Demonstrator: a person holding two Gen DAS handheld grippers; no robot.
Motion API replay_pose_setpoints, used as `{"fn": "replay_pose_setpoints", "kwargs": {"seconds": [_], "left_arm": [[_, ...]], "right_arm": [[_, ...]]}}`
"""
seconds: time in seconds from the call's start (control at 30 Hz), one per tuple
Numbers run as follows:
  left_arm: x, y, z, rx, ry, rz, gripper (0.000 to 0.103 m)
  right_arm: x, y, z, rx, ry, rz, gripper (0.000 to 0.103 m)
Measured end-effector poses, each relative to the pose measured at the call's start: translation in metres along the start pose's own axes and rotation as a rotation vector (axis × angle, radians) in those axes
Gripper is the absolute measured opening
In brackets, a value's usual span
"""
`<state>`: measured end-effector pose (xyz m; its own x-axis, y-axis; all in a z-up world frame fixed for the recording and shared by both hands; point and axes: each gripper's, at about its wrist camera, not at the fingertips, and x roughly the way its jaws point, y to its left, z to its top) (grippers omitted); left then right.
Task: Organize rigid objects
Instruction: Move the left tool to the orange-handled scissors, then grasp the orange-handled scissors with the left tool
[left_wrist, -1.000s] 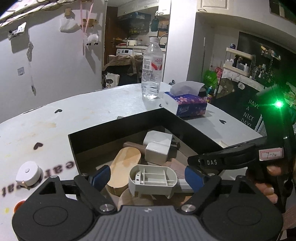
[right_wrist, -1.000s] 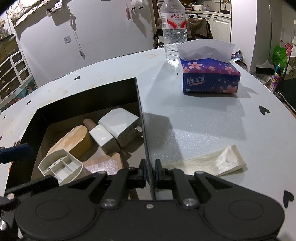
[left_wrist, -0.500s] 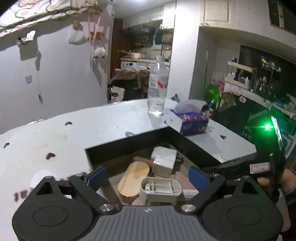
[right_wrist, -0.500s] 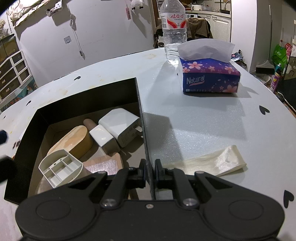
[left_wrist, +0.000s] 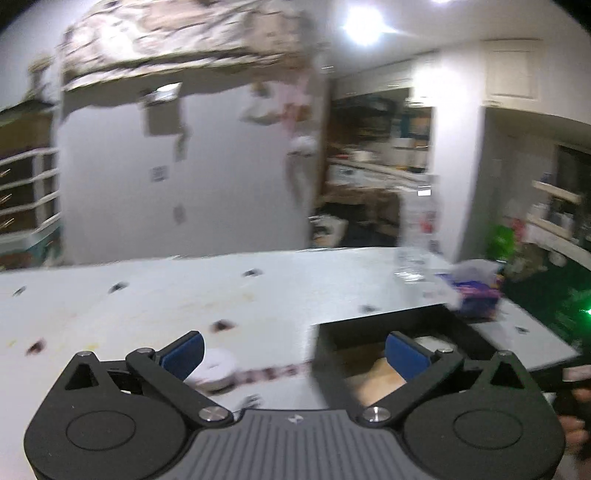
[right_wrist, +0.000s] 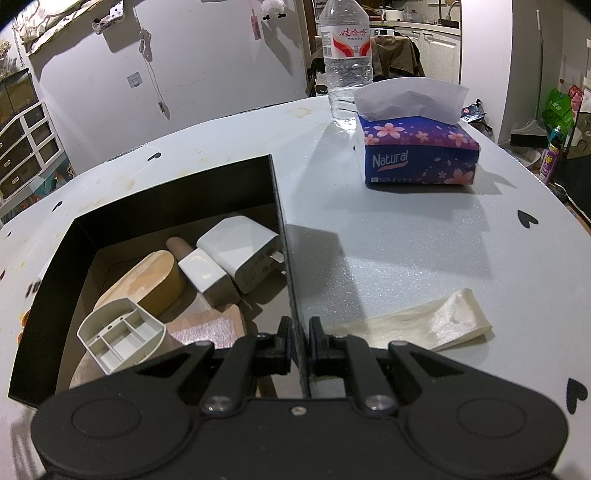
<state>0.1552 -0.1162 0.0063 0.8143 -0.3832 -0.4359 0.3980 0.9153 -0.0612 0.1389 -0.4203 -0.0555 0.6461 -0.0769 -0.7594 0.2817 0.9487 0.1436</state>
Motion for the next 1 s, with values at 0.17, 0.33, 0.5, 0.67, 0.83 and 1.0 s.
{"fn": "replay_pose_setpoints", "kwargs": {"seconds": [0.17, 0.33, 0.5, 0.67, 0.83, 1.0], "left_arm": [[0.016, 0.029, -0.020, -0.059, 0.072, 0.119, 0.103], [0.036, 0.046, -0.040, -0.089, 0.147, 0.163, 0.103], [0.051, 0.046, -0.052, -0.078, 0.177, 0.158, 0.101], [0.067, 0.044, -0.064, -0.054, 0.203, 0.166, 0.090], [0.064, 0.047, -0.063, -0.040, 0.179, 0.196, 0.061], [0.062, 0.047, -0.064, -0.029, 0.178, 0.186, 0.061]], "right_arm": [[0.000, 0.000, 0.000, 0.001, 0.000, 0.000, 0.011], [0.000, 0.000, 0.000, 0.001, 0.000, 0.000, 0.011], [0.000, 0.000, 0.000, 0.000, 0.000, 0.000, 0.011], [0.000, 0.000, 0.000, 0.001, -0.001, 0.000, 0.011], [0.000, 0.000, 0.000, 0.001, 0.000, 0.000, 0.011], [0.000, 0.000, 0.000, 0.000, 0.000, 0.000, 0.011]]}}
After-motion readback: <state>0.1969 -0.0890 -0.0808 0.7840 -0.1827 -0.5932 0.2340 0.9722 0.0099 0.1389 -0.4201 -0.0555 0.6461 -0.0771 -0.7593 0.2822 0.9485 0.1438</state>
